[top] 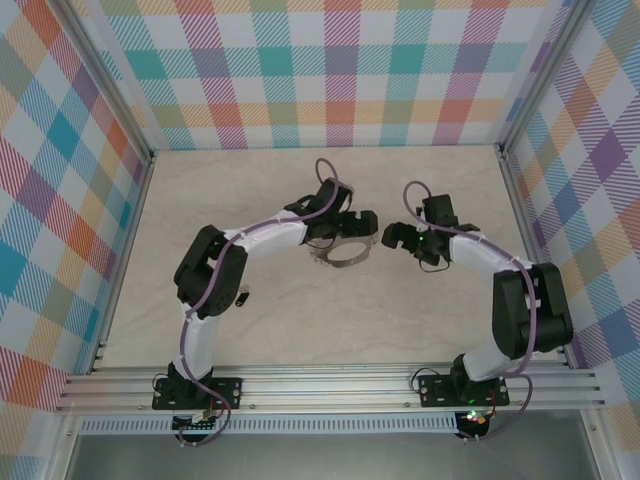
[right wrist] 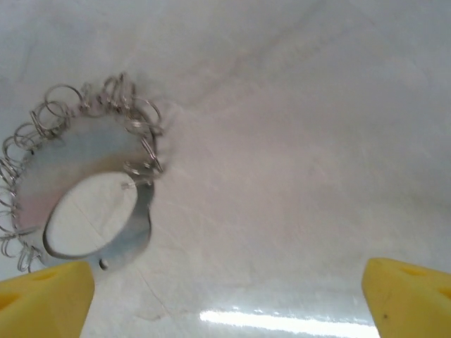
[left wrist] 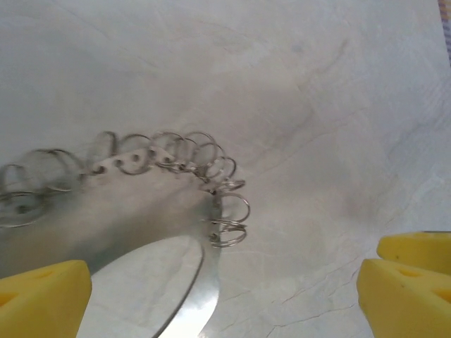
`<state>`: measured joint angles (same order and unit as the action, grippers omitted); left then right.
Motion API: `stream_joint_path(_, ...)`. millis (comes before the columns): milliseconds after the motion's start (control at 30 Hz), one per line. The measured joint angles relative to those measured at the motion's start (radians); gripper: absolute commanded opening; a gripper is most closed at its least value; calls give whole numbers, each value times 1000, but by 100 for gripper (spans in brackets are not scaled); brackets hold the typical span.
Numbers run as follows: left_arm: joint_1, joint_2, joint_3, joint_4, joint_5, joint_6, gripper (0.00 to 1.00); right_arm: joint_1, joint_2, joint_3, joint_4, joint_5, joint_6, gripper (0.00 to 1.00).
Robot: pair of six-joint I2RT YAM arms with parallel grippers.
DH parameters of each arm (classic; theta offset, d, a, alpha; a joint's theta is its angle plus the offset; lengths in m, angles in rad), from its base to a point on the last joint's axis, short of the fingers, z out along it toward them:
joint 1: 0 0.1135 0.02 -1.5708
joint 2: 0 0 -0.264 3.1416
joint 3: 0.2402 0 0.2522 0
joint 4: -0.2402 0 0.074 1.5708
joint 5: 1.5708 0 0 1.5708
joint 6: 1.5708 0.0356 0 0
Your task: Put the keys on the keyring
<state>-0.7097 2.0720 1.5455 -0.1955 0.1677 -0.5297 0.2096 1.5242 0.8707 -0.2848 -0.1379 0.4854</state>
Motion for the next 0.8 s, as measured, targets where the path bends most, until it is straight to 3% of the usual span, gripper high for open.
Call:
stream_joint_path(300, -49, 66, 1, -77, -20, 26, 96, -1, -236, -128, 14, 69, 53, 100)
stream_joint_path(533, -53, 31, -90, -24, -58, 29, 96, -6, -344, -166, 6, 100, 78, 100)
stream_joint_path(700, -54, -36, -202, 38, -84, 27, 96, -6, -357, -196, 29, 37, 84, 99)
stream_joint_path(800, -55, -86, -279, 62, -102, 20, 96, -6, -352, -235, 64, -32, 101, 93)
